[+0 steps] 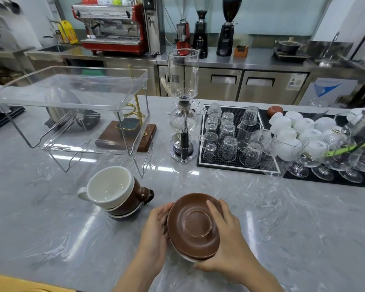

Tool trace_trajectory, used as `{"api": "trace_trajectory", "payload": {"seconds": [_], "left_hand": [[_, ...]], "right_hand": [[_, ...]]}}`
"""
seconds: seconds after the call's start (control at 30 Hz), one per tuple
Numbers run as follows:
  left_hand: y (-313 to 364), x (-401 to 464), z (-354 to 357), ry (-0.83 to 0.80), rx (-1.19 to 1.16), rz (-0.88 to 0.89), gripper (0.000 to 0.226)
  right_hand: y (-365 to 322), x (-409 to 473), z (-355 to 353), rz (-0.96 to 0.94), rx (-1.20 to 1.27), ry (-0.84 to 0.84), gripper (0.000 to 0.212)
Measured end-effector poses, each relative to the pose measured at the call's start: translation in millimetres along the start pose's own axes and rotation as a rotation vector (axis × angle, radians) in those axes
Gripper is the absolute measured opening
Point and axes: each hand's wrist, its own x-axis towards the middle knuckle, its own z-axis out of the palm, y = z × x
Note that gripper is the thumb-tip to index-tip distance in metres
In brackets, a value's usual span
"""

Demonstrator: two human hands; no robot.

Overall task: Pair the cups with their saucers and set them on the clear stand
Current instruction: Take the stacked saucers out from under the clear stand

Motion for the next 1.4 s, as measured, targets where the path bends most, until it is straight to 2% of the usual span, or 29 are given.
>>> {"api": "trace_trajectory", "payload": {"seconds": [0.6,0.77,0.87,1.1,1.33,1.4], "left_hand": [[-10.4,26.3,-6.5,-0.084,-0.024,0.021,0.044],[-15.5,30.6,-8.1,-0.077,0.004,0.082,0.034],[-21.5,32.8,-13.3,-0.088,-0.029,0.088,0.043],[-21.2,37.7,-25.3,-0.195,-0.060,0.057,0.044],[-29.9,30.9,-32.5,-0.094,-0.076,0.111,0.038],[-30.8,22.5,-37.2,-0.066,-0.060,0.127,0.032]], "right_hand": [[12.2,15.1,2.7,0.038,-0.038,-0.037,0.146],[9.3,18.6,-0.3,0.042,-0.046,-0.073,0.147],[10.9,18.0,0.4,0.052,-0.024,-0.056,0.151],[14.4,13.6,2.5,0.050,0.049,0.002,0.154],[11.1,-3.7,5.2,0.070,0.102,0.074,0.147],[5.6,-10.9,0.9,0.072,0.157,0.105,0.139]]}}
